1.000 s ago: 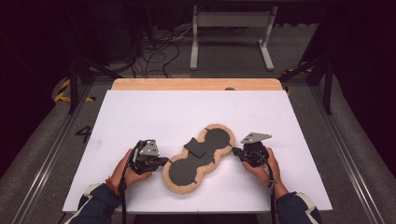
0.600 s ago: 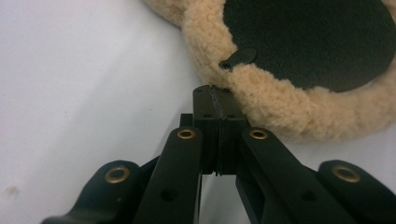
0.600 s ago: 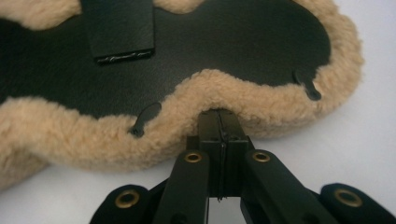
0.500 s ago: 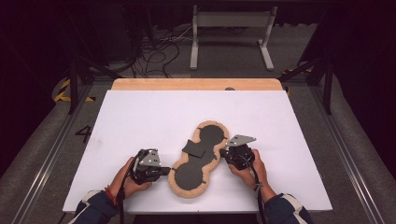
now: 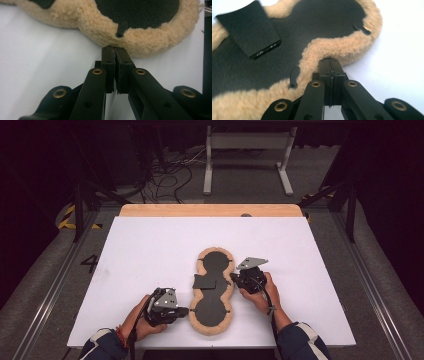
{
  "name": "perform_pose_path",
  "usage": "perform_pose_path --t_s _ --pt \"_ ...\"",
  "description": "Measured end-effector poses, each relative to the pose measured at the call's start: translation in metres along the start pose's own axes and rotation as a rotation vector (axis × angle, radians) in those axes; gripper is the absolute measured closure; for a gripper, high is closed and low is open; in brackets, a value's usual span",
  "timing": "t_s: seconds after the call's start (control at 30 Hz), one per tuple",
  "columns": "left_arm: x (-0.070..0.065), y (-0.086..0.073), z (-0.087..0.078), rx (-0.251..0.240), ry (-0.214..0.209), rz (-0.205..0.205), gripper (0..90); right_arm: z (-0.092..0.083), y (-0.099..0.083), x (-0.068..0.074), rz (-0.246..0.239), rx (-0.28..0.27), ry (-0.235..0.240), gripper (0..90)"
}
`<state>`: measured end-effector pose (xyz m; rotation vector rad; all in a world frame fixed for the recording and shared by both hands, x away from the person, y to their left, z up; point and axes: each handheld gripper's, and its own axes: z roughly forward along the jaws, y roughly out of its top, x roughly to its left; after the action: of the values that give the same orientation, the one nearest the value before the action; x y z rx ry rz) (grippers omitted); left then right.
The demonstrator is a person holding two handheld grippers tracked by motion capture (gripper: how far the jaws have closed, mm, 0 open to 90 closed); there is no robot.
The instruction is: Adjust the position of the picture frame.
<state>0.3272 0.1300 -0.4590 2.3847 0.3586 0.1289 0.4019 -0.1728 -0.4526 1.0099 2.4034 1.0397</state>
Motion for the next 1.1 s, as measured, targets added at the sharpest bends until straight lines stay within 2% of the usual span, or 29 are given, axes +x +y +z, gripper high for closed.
perform_pose_path --t_s 0.13,0.2,0.33,0.47,0.5,0.57,0.63,0.77,0.8,0.87,1.07,1.1 --pt "-0.001 -0.001 0.0 -0.009 0.006 -0.024 85.5 -0.003 0.0 0.001 -0.021 0.03 -0.007 90.0" --pt "0.0 -0.002 0.0 -0.014 0.006 -0.022 82.3 -0.007 -0.002 -0.001 -0.028 0.038 0.007 90.0" --pt "0.001 -0.003 0.0 -0.021 -0.001 -0.025 82.4 -0.012 -0.007 -0.006 -0.004 0.041 0.013 90.0" --pt "0.001 -0.003 0.001 -0.026 -0.013 -0.025 83.5 -0.009 -0.005 -0.002 -0.017 0.033 0.033 90.0" --pt "0.0 -0.002 0.001 -0.024 -0.014 -0.022 83.9 -0.007 -0.004 0.0 -0.023 0.036 0.014 90.0" --pt "-0.001 -0.001 0.002 -0.032 -0.022 -0.024 84.0 -0.005 -0.002 -0.001 -0.02 0.039 0.013 90.0" --pt "-0.002 0.001 0.003 -0.022 -0.025 -0.01 84.0 -0.002 0.001 -0.004 -0.015 0.049 0.028 90.0" --pt "-0.004 0.005 0.006 -0.01 -0.028 -0.008 81.8 0.004 0.013 -0.008 -0.044 0.058 0.042 90.0" --pt "-0.004 0.007 0.007 -0.011 -0.033 0.005 81.3 0.006 0.017 -0.009 -0.05 0.064 0.043 90.0" --pt "-0.007 0.011 0.01 -0.008 -0.035 0.011 81.3 0.01 0.023 -0.008 -0.077 0.078 0.032 90.0" --pt "-0.014 0.019 0.017 -0.007 -0.033 0.029 80.9 0.022 0.039 -0.004 -0.095 0.106 0.019 90.0" --pt "-0.015 0.021 0.018 -0.006 -0.036 0.023 80.7 0.024 0.041 -0.003 -0.114 0.111 0.011 90.0"
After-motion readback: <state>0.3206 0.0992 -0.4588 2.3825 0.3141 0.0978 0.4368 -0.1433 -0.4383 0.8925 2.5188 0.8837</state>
